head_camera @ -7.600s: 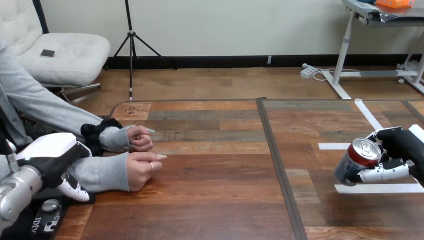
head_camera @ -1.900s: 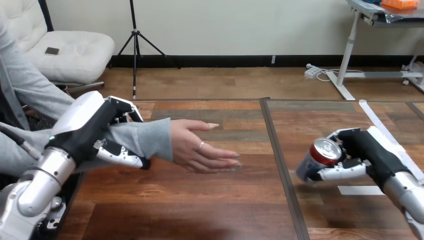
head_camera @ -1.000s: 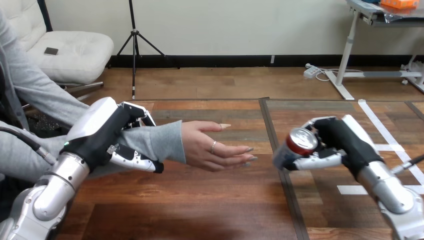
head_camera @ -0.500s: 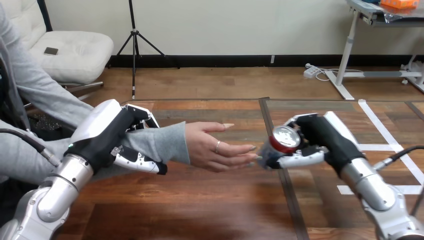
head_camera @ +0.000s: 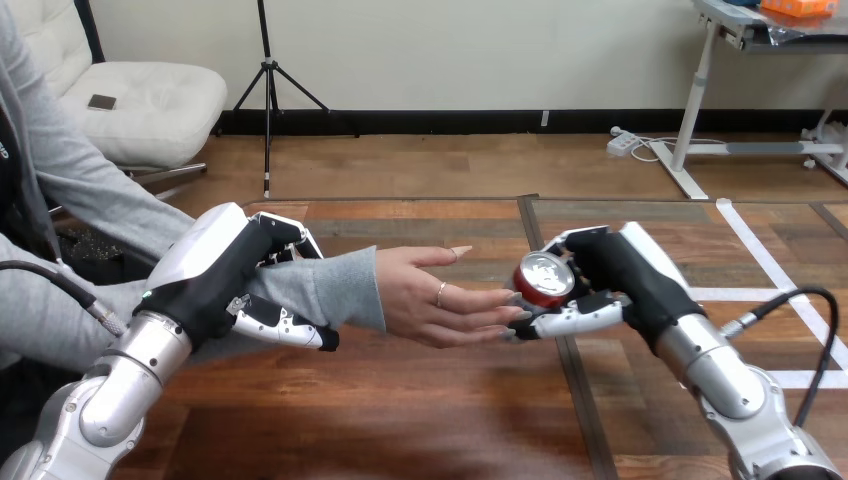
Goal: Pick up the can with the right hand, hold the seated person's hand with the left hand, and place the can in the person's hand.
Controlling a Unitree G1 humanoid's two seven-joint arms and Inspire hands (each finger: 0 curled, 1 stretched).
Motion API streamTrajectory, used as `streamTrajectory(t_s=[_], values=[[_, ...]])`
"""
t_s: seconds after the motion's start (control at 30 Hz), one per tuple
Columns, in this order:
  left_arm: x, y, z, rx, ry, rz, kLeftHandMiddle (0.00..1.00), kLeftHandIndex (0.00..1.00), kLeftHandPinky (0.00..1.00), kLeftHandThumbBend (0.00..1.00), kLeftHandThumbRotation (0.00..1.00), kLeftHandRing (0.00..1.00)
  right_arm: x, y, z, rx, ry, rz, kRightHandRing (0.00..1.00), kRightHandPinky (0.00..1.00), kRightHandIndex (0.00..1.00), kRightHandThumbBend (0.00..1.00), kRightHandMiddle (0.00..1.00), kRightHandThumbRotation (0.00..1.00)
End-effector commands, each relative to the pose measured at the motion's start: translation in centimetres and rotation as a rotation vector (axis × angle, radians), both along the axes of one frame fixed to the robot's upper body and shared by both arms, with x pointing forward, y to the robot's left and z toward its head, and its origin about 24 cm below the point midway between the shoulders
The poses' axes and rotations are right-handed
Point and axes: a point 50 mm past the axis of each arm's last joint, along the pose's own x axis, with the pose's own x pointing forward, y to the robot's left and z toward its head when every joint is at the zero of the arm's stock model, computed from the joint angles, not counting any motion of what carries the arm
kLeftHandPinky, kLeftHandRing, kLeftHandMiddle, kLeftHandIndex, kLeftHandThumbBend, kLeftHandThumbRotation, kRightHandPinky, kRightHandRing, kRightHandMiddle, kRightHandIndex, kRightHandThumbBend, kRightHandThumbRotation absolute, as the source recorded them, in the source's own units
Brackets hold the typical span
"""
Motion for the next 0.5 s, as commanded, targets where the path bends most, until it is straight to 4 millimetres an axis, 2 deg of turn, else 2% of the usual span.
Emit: streamTrajectory(t_s=[0.0,0.47], values=[[1.3,-0.5,3.5,-0.038,-0.147,-0.014,0.28,0.42,0.16,0.83,0.0,0.2,2.8,2.2,5.6,0.039,-0.223,0.063,0.34,0.31,0.42,0.84,0.38,0.0],[1.3,-0.4,3.5,-0.04,-0.145,-0.016,0.3,0.42,0.18,0.84,0.0,0.23,3.0,3.9,6.4,0.06,-0.263,0.124,0.32,0.29,0.41,0.84,0.36,0.0]])
